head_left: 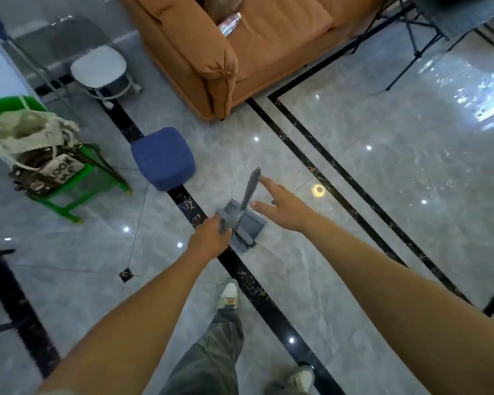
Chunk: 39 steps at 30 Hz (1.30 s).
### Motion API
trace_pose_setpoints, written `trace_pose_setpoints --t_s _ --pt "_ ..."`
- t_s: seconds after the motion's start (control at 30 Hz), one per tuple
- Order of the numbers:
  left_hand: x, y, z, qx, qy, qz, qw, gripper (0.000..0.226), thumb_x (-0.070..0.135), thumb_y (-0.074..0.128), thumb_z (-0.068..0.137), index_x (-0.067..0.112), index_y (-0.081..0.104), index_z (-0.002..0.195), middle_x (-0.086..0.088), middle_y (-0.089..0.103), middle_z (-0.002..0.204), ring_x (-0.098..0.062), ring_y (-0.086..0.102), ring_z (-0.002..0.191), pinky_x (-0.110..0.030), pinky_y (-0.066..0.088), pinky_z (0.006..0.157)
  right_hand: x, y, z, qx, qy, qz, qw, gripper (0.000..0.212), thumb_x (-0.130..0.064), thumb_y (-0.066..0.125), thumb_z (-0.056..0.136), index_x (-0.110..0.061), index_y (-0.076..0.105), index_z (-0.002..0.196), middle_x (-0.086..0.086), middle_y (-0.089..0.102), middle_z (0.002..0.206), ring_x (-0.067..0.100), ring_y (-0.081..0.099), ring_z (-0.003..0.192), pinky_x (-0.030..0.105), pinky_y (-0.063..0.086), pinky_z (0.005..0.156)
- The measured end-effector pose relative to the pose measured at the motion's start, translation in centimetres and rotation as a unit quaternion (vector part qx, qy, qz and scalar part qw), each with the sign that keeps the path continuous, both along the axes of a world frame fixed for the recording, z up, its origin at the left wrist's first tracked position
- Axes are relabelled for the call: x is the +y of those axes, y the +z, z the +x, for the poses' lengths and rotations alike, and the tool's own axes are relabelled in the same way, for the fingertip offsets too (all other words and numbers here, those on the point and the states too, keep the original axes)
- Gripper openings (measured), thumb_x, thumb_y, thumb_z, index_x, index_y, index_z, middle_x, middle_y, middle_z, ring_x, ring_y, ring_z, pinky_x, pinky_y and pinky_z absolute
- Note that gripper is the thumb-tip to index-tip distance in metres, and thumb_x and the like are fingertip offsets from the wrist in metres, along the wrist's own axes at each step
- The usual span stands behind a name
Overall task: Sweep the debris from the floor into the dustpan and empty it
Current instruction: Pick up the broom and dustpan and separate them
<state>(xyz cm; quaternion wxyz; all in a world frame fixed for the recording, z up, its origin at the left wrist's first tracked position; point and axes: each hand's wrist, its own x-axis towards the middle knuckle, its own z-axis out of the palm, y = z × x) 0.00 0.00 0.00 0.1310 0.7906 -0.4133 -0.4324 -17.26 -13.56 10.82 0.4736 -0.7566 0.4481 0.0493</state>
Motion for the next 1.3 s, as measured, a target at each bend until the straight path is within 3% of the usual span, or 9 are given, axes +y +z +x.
trace_pose_setpoints --t_s 0.1,0.2,0.43,0.73,0.8,0.9,1.0,1.13,1.3 --pt "-2.1 -1.1 -0.1 0.051 0.042 0.044 0.997 0.047 0.04 0.049 0.101 0.011 0.054 0.136 -0.016 0.061 0.134 -0.036 0.059 0.119 -0.045 0.05 0.101 -1.2 -0.3 2.3 -0.009 -0.015 0.043 0.999 0.065 -0.058 0.058 0.092 -0.035 0.04 0.151 0.0 0.051 0.147 0.019 0.056 0.125 0.037 0.045 0.105" --pt "-3.5 -2.4 -0.3 0.091 0.057 0.056 0.993 0.043 0.038 0.046 0.104 0.009 0.055 0.134 -0.015 0.062 0.132 -0.035 0.06 0.119 -0.044 0.049 0.102 -1.9 -0.7 3.2 -0.029 -0.027 0.055 0.998 0.034 -0.046 0.059 0.097 -0.025 0.066 0.122 -0.005 0.068 0.117 0.006 0.062 0.097 0.026 0.043 0.089" --pt "-4.7 -4.1 -0.1 0.166 0.08 0.034 0.982 0.025 0.022 0.05 0.105 0.0 0.06 0.109 -0.009 0.062 0.08 -0.019 0.058 0.07 -0.039 0.051 0.075 -3.8 -1.8 2.8 -0.044 -0.002 0.042 0.998 0.015 -0.046 0.057 0.098 -0.034 0.06 0.091 -0.017 0.06 0.081 -0.002 0.055 0.068 0.019 0.04 0.072" --pt "-4.9 -4.1 1.9 0.185 0.07 0.073 0.978 0.019 0.017 0.049 0.106 0.0 0.056 0.11 -0.013 0.06 0.077 -0.02 0.059 0.066 -0.033 0.055 0.067 -9.3 -0.6 -1.8 -0.066 -0.133 0.005 0.989 0.04 -0.056 0.056 0.093 -0.018 0.067 0.101 0.007 0.07 0.093 0.023 0.071 0.092 0.05 0.059 0.09" --pt "-5.2 -4.1 1.4 0.172 0.064 0.088 0.979 0.021 0.019 0.049 0.105 0.001 0.054 0.114 -0.014 0.062 0.083 -0.018 0.06 0.068 -0.027 0.054 0.063 -10.1 -0.1 -3.1 -0.082 -0.17 0.019 0.982 0.038 -0.046 0.057 0.098 -0.011 0.067 0.105 0.019 0.069 0.101 0.031 0.069 0.097 0.05 0.058 0.093" --pt "-6.5 -4.5 0.6 0.165 0.095 0.091 0.977 0.025 0.032 0.057 0.099 0.014 0.05 0.116 -0.011 0.065 0.099 -0.025 0.068 0.081 -0.041 0.062 0.072 -10.0 -0.3 -4.3 -0.065 -0.213 0.035 0.974 0.039 -0.043 0.055 0.101 -0.007 0.067 0.113 0.021 0.068 0.111 0.032 0.067 0.104 0.049 0.054 0.099" --pt "-7.5 -4.9 0.2 0.169 0.121 0.112 0.972 0.032 0.031 0.064 0.091 0.022 0.051 0.119 -0.012 0.065 0.107 -0.033 0.07 0.094 -0.048 0.064 0.076 -9.8 -0.7 -5.5 -0.053 -0.26 0.063 0.962 0.038 -0.043 0.056 0.1 -0.01 0.066 0.115 0.013 0.066 0.095 0.025 0.068 0.087 0.046 0.056 0.096" --pt "-9.5 -4.1 -0.7 0.212 0.14 0.178 0.951 0.027 0.018 0.064 0.093 0.019 0.056 0.118 -0.016 0.066 0.102 -0.027 0.065 0.072 -0.031 0.053 0.049 -10.7 -1.1 -7.6 -0.058 -0.328 0.137 0.933 0.035 -0.042 0.061 0.098 -0.013 0.064 0.118 0.014 0.067 0.093 0.025 0.073 0.083 0.046 0.06 0.092" --pt "-12.6 -3.5 0.1 0.238 0.075 0.221 0.943 0.017 0.013 0.054 0.094 0.002 0.058 0.106 -0.032 0.068 0.103 -0.028 0.059 0.065 -0.035 0.051 0.053 -11.6 -1.2 -11.0 -0.079 -0.371 0.178 0.908 0.019 -0.011 0.062 0.098 -0.005 0.066 0.115 0.019 0.068 0.098 0.03 0.072 0.085 0.044 0.058 0.087"
